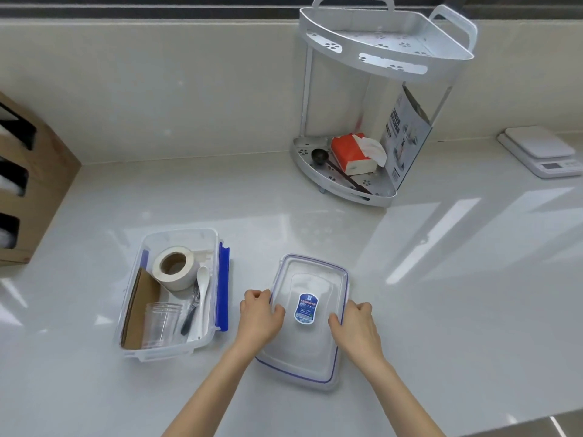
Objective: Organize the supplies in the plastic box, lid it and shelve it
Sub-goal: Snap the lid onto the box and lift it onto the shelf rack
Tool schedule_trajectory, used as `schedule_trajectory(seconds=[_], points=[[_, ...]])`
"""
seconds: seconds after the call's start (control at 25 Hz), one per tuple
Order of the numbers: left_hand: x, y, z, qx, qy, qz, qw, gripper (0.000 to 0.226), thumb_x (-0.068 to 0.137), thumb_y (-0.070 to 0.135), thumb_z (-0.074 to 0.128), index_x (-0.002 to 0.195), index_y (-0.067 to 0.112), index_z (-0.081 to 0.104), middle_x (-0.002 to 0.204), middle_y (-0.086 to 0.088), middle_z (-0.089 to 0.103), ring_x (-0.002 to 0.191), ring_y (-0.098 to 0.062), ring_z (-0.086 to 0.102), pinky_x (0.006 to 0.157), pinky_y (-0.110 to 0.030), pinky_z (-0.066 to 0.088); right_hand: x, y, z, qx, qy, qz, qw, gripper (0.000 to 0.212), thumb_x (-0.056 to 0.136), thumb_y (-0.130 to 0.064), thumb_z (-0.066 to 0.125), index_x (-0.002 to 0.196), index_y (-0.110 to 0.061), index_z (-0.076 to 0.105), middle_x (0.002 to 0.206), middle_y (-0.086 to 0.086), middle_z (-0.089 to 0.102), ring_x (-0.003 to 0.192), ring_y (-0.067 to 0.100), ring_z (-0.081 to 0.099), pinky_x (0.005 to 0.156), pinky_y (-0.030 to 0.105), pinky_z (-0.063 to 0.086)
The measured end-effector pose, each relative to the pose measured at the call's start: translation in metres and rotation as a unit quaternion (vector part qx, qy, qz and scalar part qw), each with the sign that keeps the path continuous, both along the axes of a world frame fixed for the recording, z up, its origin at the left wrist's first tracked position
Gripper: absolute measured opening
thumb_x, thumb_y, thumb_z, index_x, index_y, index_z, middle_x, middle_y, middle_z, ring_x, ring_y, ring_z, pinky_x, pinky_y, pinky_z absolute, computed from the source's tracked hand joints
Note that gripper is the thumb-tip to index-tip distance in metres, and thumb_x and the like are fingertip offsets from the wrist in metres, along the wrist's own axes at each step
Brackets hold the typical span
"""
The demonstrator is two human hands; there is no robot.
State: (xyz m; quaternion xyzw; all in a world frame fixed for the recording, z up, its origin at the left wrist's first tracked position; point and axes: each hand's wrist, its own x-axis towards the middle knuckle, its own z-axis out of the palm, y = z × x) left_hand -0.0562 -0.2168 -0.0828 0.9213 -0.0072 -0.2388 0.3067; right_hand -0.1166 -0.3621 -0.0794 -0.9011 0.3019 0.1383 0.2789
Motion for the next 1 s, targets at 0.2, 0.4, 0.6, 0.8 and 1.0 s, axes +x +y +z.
schedule_trajectory(seconds=[0.2, 0.4, 0.6, 0.8, 1.0], points=[[0.001, 0.002, 0.009, -0.054, 0.006, 0.042, 0.998, 0.03, 0.089, 0.015, 0.042, 0.115, 0.004, 0.051, 0.129, -0.017, 0.044, 0.107, -0.03, 0.053, 0.087, -0.028, 0.039, 0.005, -0.007, 0.002, 0.016, -0.047, -0.017, 0.999, 0.031, 0.09, -0.023, 0.042, 0.11, 0.0, 0.045, 0.118, 0.02, 0.044, 0.107, 0.037, 0.048, 0.083, 0.037, 0.043], [0.01, 0.012, 0.031, -0.106, -0.079, 0.08, 0.988, 0.041, 0.089, 0.014, 0.043, 0.129, 0.007, 0.045, 0.133, -0.014, 0.045, 0.113, -0.025, 0.054, 0.094, -0.031, 0.041, 0.018, -0.002, 0.013, 0.058, -0.129, -0.019, 0.99, 0.025, 0.089, -0.018, 0.043, 0.106, -0.001, 0.048, 0.11, 0.02, 0.048, 0.107, 0.032, 0.043, 0.084, 0.036, 0.039], [0.017, 0.038, 0.053, -0.137, -0.166, 0.119, 0.969, 0.036, 0.088, 0.011, 0.047, 0.124, 0.008, 0.051, 0.126, -0.012, 0.051, 0.094, -0.017, 0.055, 0.087, -0.025, 0.042, 0.035, 0.019, 0.032, 0.112, -0.199, -0.005, 0.974, 0.012, 0.088, -0.014, 0.043, 0.097, -0.009, 0.049, 0.097, 0.008, 0.038, 0.1, 0.034, 0.046, 0.077, 0.028, 0.032], [0.022, 0.082, 0.063, -0.136, -0.198, 0.156, 0.958, 0.035, 0.088, 0.014, 0.05, 0.123, 0.01, 0.052, 0.124, -0.012, 0.052, 0.09, -0.015, 0.054, 0.085, -0.027, 0.045, 0.053, 0.057, 0.045, 0.131, -0.218, 0.042, 0.966, 0.022, 0.088, -0.013, 0.043, 0.107, -0.004, 0.05, 0.097, 0.004, 0.035, 0.093, 0.026, 0.047, 0.077, 0.025, 0.03], [0.024, 0.13, 0.064, -0.115, -0.2, 0.186, 0.955, 0.034, 0.085, 0.019, 0.055, 0.119, 0.012, 0.057, 0.104, -0.006, 0.052, 0.082, -0.014, 0.055, 0.077, -0.016, 0.034, 0.069, 0.1, 0.046, 0.151, -0.216, 0.089, 0.96, 0.014, 0.087, -0.011, 0.043, 0.097, -0.008, 0.053, 0.096, 0.004, 0.037, 0.094, 0.025, 0.047, 0.076, 0.026, 0.032]])
